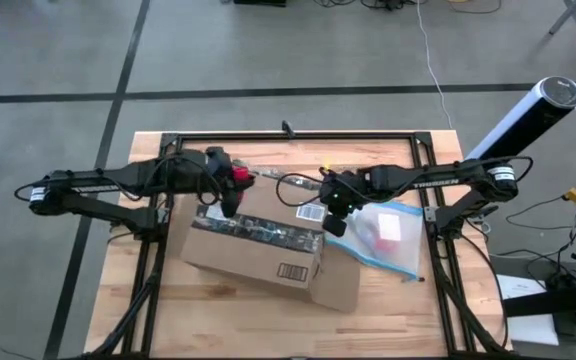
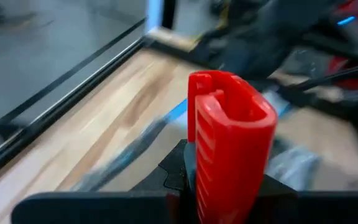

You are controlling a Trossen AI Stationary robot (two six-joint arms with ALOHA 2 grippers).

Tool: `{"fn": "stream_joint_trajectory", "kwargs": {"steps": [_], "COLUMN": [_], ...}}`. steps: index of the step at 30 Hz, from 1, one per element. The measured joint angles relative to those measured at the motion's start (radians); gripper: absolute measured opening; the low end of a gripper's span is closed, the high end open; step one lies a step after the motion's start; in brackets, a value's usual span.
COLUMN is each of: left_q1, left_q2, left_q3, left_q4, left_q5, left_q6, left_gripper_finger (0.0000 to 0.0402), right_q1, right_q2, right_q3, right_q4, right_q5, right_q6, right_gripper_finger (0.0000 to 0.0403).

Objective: Unpack boxes
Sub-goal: Break down the box using the red cutter

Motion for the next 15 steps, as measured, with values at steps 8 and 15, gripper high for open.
{"fn": "stream_joint_trajectory", "kwargs": {"steps": [8, 15], "left_q1": [0.000, -0.002], "left_q2": [0.146, 0.229], "left_q3": [0.000, 0.000], "left_q4": [0.239, 0.392], "left_q5": [0.228, 0.324], "left_q6": [0.000, 0.050], "left_gripper_finger": [0.0032, 0.0032], "right_q1": [-0.104, -0.105], "right_q2": [0.025, -0.096], "right_q3": [-0.123, -0.140], "right_q4": [0.127, 0.177], "right_q5": [0.077, 0.053], "right_q6": [0.065, 0.142], "right_gripper_finger": [0.0000, 0.0000]}}
